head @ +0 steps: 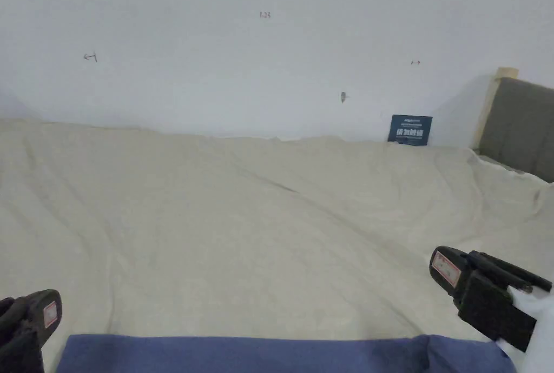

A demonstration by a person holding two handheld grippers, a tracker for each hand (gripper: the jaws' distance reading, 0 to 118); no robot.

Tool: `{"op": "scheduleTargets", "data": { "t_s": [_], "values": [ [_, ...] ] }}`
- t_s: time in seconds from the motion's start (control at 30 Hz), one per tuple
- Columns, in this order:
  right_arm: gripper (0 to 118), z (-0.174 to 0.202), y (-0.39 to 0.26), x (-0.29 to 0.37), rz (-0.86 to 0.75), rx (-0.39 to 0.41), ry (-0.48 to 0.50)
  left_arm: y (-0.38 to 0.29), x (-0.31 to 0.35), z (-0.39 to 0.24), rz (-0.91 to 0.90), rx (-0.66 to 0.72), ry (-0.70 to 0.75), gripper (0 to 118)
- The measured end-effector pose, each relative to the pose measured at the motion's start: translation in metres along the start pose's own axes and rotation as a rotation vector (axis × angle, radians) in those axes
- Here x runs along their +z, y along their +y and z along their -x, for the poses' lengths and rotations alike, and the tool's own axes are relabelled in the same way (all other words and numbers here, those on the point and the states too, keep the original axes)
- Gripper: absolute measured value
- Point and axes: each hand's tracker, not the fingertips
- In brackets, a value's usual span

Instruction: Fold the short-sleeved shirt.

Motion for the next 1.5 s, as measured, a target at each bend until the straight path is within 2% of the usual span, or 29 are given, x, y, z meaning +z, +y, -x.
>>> {"op": "scheduleTargets", "data": {
  "t_s": [0.07,0.23,0.3,0.37,0.4,0.47,0.5,0.53,0.57,0.6,0.63,0.7,0.73,0.8,0.83,0.93,0.97,1.0,1.1,1.17,1.2,1.23,1.3,1.37,1.43,1.5],
  "values": [
    [0,0.003,-0.004,0.001,0.018,0.004,0.0,-0.002,0.005,0.006,-0.005,-0.007,-0.003,0],
    [0,-0.003,-0.016,-0.001,0.11,-0.054,-0.012,0.003,0.007,0.027,0.038,-0.022,0.015,0],
    [0,-0.002,-0.02,-0.001,0.17,-0.099,-0.007,0.019,-0.012,0.053,0.159,0.028,0.048,0],
    [0,-0.001,-0.025,0.001,0.197,-0.134,0.029,0.031,-0.042,0.086,0.339,0.165,-0.017,0],
    [0,0.0,-0.027,0.001,0.216,-0.13,0.034,0.03,-0.059,0.106,0.435,0.258,-0.108,0],
    [0,0.003,-0.032,-0.003,0.249,-0.088,0.034,0.021,-0.085,0.137,0.516,0.389,-0.259,0],
    [0,0.005,-0.036,-0.005,0.269,-0.06,0.03,0.011,-0.095,0.152,0.513,0.44,-0.297,0],
    [0,0.0,-0.041,-0.01,0.29,-0.034,0.019,0.003,-0.106,0.161,0.573,0.432,-0.274,6],
    [0,-0.001,-0.044,-0.012,0.303,-0.016,0.008,-0.004,-0.109,0.162,0.598,0.43,-0.259,6],
    [0,0.0,-0.047,-0.014,0.306,-0.013,0.004,-0.01,-0.117,0.17,0.608,0.404,-0.265,11],
    [0,0.0,-0.048,-0.015,0.309,-0.02,0.007,-0.017,-0.123,0.179,0.62,0.446,-0.294,28],
    [0,-0.001,-0.051,-0.018,0.333,-0.048,0.021,-0.036,-0.139,0.194,0.694,0.552,-0.395,105],
    [0,-0.002,-0.051,-0.02,0.34,-0.061,0.022,-0.044,-0.146,0.198,0.735,0.582,-0.437,117],
    [0,-0.002,-0.05,-0.023,0.341,-0.076,0.022,-0.055,-0.152,0.202,0.713,0.649,-0.496,118],
    [0,-0.005,-0.049,-0.025,0.342,-0.086,0.028,-0.056,-0.142,0.185,0.721,0.651,-0.51,118],
    [0,-0.011,-0.046,-0.031,0.357,-0.087,-0.007,-0.068,-0.146,0.168,0.724,0.669,-0.58,118],
    [0,-0.013,-0.046,-0.033,0.359,-0.087,-0.022,-0.078,-0.178,0.201,0.68,0.696,-0.64,118],
    [0,-0.016,-0.046,-0.034,0.356,-0.093,-0.031,-0.08,-0.19,0.203,0.702,0.745,-0.68,118],
    [0,-0.022,-0.051,-0.031,0.317,-0.162,-0.054,-0.085,-0.206,0.184,0.776,0.848,-0.723,118],
    [0,-0.027,-0.054,-0.033,0.322,-0.184,-0.049,-0.084,-0.208,0.169,0.757,0.821,-0.723,118],
    [0,-0.028,-0.057,-0.032,0.328,-0.184,-0.054,-0.081,-0.207,0.162,0.743,0.757,-0.684,112],
    [0,-0.03,-0.059,-0.033,0.341,-0.183,-0.064,-0.079,-0.2,0.161,0.722,0.704,-0.659,88],
    [0,-0.033,-0.064,-0.036,0.366,-0.185,-0.097,-0.077,-0.198,0.15,0.697,0.607,-0.529,8],
    [0,-0.032,-0.067,-0.036,0.373,-0.193,-0.089,-0.082,-0.197,0.139,0.747,0.512,-0.362,8],
    [0,-0.034,-0.068,-0.039,0.379,-0.203,-0.086,-0.08,-0.194,0.138,0.72,0.552,-0.428,8],
    [0,-0.031,-0.067,-0.037,0.384,-0.198,-0.077,-0.069,-0.195,0.133,0.72,0.458,-0.334,8]
  ]
}}
